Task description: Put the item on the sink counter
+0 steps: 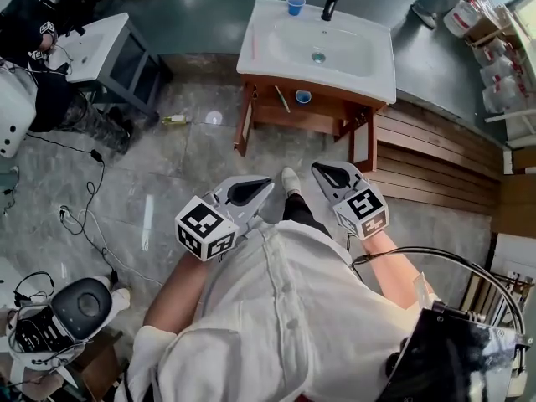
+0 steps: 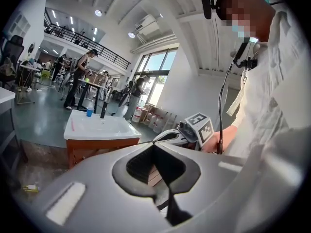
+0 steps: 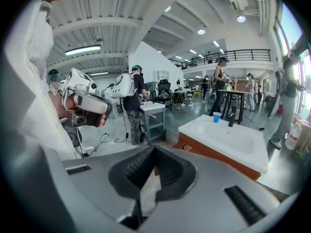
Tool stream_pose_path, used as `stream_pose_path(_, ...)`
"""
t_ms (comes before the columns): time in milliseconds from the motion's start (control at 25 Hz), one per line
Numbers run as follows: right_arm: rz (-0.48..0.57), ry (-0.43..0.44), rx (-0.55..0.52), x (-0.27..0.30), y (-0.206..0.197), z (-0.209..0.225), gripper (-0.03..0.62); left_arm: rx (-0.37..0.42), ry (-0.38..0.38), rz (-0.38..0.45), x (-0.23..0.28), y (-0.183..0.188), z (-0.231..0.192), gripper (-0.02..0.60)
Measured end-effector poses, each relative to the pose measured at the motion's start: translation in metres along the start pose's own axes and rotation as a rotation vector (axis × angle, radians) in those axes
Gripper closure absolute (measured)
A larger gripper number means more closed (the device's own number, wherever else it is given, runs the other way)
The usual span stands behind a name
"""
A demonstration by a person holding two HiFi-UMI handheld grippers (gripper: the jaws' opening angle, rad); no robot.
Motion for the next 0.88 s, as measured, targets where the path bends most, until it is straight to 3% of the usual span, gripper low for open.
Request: stream_pose_path(880, 0.014, 0.029, -0.025, -0.004, 0.019, -0.017, 0.589, -0.012, 0.018, -0.008, -0.013, 0.007, 0.005, 0.577)
Point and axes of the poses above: the fingertips, and each gripper's own axes: x forward along the fingers, z to its right, y out of its top, the point moved 3 cm from there along -x, backward along the fingers, and after that the axes turned 12 degrees about x, right-handed, at the moved point
